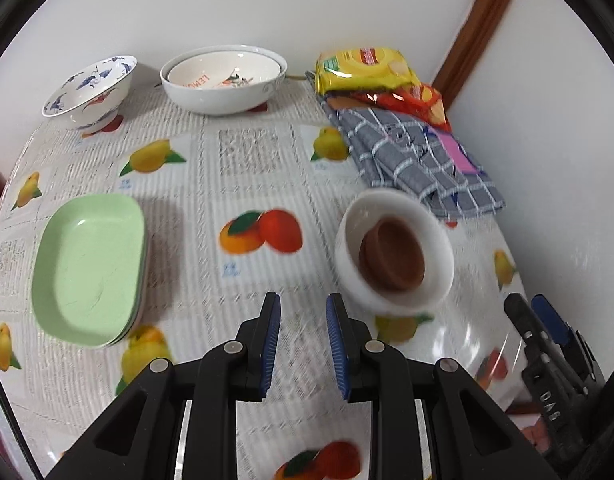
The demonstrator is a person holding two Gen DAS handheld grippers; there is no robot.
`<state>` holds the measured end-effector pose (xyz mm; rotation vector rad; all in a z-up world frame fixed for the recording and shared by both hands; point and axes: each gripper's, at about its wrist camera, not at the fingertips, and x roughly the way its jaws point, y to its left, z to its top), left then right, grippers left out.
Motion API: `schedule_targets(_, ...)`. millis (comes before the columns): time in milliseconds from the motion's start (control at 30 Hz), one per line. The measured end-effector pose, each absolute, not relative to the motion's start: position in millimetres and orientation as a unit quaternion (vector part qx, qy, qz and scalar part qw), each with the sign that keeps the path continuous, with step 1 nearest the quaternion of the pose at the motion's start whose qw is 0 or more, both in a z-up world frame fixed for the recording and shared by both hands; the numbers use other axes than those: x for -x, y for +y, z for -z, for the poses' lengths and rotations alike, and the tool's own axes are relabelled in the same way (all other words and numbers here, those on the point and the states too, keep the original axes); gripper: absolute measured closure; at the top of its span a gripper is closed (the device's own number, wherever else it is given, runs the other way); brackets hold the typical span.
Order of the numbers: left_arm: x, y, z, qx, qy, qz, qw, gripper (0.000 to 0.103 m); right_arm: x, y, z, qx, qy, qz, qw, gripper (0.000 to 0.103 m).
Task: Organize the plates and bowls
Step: 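Move both grippers toward the rim of the white bowl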
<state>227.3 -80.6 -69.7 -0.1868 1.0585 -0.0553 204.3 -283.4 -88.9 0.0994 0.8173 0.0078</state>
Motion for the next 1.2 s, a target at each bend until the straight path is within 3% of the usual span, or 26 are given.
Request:
schedule_targets(600, -148, -5, 41, 0.051, 0.472, 0.136, 0.870, 0.080, -125, -214, 39, -0.113, 0.415, 0.074, 0.900, 0.047)
schedule_targets(1100, -91, -20, 7, 0.060, 0.423, 0.143, 0.893, 0.080, -64, -208, 15, -0.122, 0.394, 0.024, 0.911, 0.047)
schedule_targets(1200, -86, -28, 2, 0.072, 0.419, 0.141, 0.894, 0.080, -53, -221, 6, -0.130, 0.372, 0.010, 0.919, 0.035)
